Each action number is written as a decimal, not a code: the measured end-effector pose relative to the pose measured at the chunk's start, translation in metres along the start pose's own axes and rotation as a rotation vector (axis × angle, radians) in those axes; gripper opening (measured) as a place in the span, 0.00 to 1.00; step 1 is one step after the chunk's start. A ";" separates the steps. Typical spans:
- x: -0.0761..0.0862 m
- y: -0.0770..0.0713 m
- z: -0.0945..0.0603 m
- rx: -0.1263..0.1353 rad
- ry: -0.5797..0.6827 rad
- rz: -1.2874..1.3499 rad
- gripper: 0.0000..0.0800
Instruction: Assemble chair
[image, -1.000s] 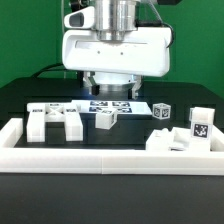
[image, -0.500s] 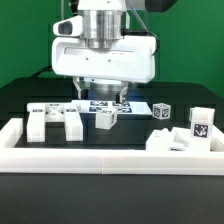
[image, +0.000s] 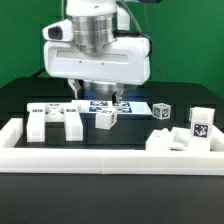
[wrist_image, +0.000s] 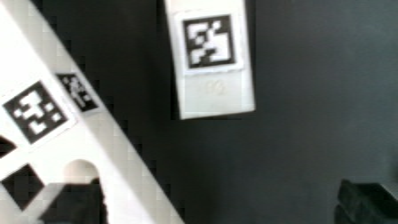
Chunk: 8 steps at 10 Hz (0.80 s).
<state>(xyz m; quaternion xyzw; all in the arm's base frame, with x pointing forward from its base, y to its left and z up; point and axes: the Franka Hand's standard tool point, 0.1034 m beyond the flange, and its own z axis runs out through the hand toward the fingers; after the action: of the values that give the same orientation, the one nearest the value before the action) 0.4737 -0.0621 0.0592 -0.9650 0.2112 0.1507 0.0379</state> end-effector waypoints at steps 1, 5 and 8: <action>0.000 0.000 0.000 -0.001 -0.063 0.004 0.81; 0.000 0.004 0.003 -0.012 -0.273 0.003 0.81; -0.004 -0.006 0.007 0.005 -0.282 -0.134 0.81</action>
Offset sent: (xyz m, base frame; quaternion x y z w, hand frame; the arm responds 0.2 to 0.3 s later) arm 0.0000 0.0000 0.0000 0.0000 -0.1938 0.0000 0.9810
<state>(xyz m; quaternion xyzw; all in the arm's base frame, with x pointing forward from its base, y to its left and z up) 0.4710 -0.0539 0.0538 -0.9461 0.1395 0.2815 0.0793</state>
